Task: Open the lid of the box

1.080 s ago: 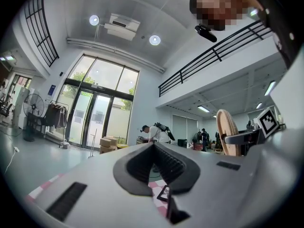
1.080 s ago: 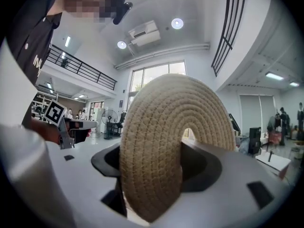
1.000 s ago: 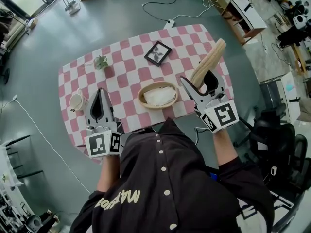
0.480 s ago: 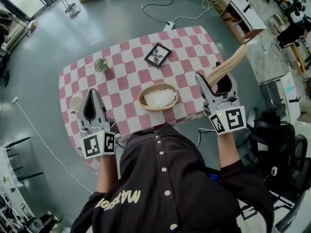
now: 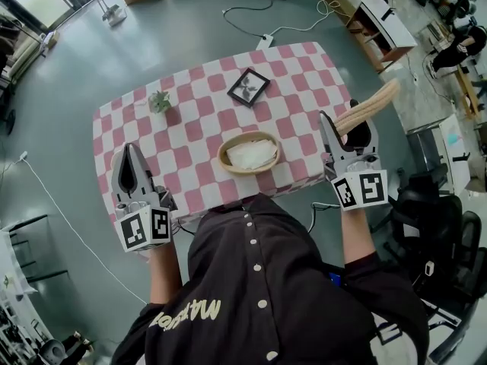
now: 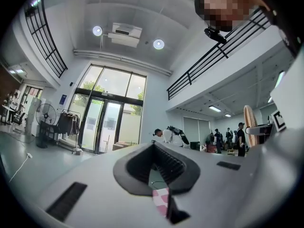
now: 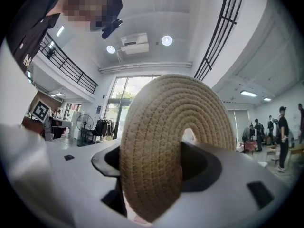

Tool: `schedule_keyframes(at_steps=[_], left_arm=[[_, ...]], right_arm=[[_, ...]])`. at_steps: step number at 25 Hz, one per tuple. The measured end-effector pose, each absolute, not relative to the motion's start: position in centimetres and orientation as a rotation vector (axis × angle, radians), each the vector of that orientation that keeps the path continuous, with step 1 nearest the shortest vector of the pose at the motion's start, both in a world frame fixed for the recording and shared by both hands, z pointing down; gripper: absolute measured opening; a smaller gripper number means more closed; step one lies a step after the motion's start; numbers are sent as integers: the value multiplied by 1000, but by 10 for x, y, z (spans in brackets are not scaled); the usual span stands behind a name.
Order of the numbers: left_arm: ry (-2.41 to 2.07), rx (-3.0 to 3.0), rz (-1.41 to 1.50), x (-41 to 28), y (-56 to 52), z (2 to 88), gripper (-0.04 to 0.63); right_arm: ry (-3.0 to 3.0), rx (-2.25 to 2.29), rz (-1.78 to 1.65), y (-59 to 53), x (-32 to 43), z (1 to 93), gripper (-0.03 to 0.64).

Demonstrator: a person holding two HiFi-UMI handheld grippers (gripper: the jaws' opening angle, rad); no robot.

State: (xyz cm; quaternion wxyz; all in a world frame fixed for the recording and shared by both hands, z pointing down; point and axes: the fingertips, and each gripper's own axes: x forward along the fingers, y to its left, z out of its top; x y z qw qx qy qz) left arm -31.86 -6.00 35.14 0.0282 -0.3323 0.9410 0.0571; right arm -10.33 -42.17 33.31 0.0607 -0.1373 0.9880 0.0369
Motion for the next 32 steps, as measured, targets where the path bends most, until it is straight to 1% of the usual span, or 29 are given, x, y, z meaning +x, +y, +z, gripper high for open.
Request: schedule_keyframes(at_steps=[32], left_arm=[[2922,-1000,200,-324,-42,352,11]], right_arm=[[3059,-402,86,-412,-125,359,316]])
